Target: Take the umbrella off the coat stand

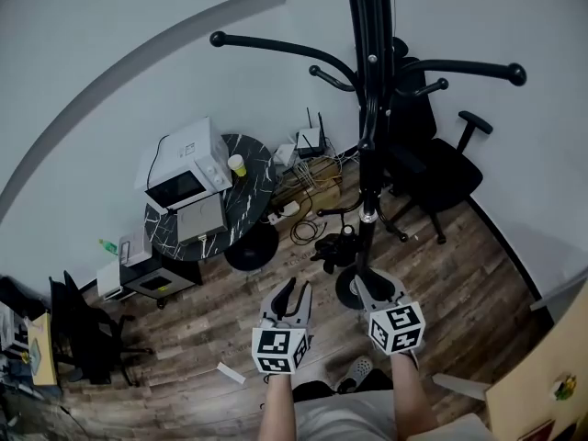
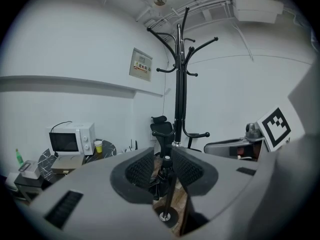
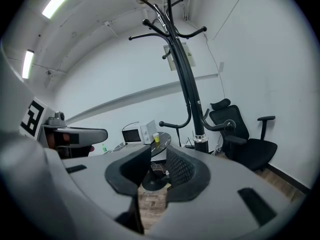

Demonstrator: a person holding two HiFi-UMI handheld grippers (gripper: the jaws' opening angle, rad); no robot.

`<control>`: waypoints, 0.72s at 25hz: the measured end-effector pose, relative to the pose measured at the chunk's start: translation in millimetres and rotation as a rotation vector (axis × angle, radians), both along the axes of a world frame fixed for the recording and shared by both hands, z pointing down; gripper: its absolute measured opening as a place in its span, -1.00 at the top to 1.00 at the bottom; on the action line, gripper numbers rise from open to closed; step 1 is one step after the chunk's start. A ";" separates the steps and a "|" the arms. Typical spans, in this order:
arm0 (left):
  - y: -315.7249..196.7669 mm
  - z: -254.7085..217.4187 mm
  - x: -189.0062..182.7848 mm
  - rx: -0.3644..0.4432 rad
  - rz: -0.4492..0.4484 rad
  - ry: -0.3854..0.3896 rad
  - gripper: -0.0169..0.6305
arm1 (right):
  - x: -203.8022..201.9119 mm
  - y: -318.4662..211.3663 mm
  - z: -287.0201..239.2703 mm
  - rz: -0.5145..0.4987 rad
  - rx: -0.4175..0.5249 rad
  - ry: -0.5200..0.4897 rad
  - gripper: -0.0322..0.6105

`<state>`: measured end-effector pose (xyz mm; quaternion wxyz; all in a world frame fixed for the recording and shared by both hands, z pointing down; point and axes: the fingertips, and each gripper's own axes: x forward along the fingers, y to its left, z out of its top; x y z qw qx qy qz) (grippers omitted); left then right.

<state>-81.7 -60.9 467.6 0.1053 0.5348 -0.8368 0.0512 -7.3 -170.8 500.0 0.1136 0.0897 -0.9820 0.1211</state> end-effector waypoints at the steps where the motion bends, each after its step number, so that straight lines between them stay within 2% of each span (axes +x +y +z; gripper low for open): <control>1: -1.8 1.7 -1.6 -0.006 0.002 0.001 0.57 | -1.0 -3.5 1.9 0.007 -0.005 0.001 0.58; 5: 0.1 8.4 -13.5 -0.016 0.000 0.006 0.57 | -7.8 -4.8 12.1 0.012 -0.018 0.016 0.58; 11: -12.2 11.3 -55.7 0.042 -0.003 0.039 0.57 | -30.4 -7.7 14.2 0.003 0.039 0.049 0.58; 14: -25.6 8.8 -80.1 0.077 0.025 0.045 0.58 | -47.1 -15.9 14.7 0.031 0.057 0.056 0.59; 18: -55.3 10.4 -111.6 0.073 0.103 0.032 0.58 | -69.4 -33.4 19.1 0.099 0.064 0.075 0.60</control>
